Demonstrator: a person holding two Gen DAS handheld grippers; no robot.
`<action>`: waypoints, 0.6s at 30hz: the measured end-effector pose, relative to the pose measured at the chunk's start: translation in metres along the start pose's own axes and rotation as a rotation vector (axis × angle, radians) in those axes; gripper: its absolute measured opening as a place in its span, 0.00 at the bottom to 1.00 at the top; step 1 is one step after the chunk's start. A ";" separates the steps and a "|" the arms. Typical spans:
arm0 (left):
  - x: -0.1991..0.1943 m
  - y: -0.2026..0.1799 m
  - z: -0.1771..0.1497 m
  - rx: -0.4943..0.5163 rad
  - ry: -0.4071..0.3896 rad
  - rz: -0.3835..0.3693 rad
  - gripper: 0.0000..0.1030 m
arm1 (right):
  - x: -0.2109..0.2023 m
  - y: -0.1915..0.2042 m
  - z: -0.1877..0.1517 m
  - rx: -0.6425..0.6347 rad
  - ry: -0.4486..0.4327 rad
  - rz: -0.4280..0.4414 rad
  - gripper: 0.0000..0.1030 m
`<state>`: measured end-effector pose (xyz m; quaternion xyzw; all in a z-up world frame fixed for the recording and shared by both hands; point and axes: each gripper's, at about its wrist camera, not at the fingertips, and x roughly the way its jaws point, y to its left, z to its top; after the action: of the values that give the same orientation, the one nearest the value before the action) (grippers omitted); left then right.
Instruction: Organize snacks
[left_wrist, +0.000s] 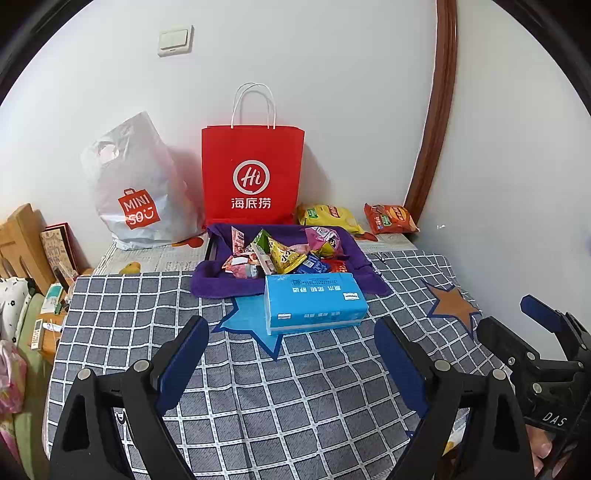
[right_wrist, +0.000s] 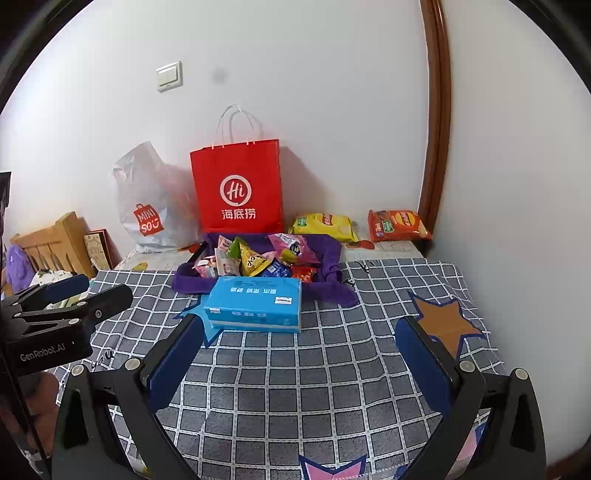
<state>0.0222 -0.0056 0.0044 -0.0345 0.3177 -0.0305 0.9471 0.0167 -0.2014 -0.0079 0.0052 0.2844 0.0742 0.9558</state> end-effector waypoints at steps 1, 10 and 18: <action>0.000 0.000 0.000 0.000 0.000 -0.001 0.88 | 0.000 0.000 0.000 -0.001 -0.001 0.000 0.99; -0.001 -0.002 0.000 0.003 -0.001 -0.004 0.88 | -0.001 -0.001 0.000 -0.005 -0.004 0.000 0.99; -0.003 -0.003 -0.001 0.003 0.002 -0.009 0.88 | -0.002 -0.001 0.000 -0.007 -0.006 0.000 0.99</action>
<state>0.0193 -0.0087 0.0058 -0.0345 0.3184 -0.0351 0.9467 0.0145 -0.2024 -0.0070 0.0023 0.2813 0.0753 0.9567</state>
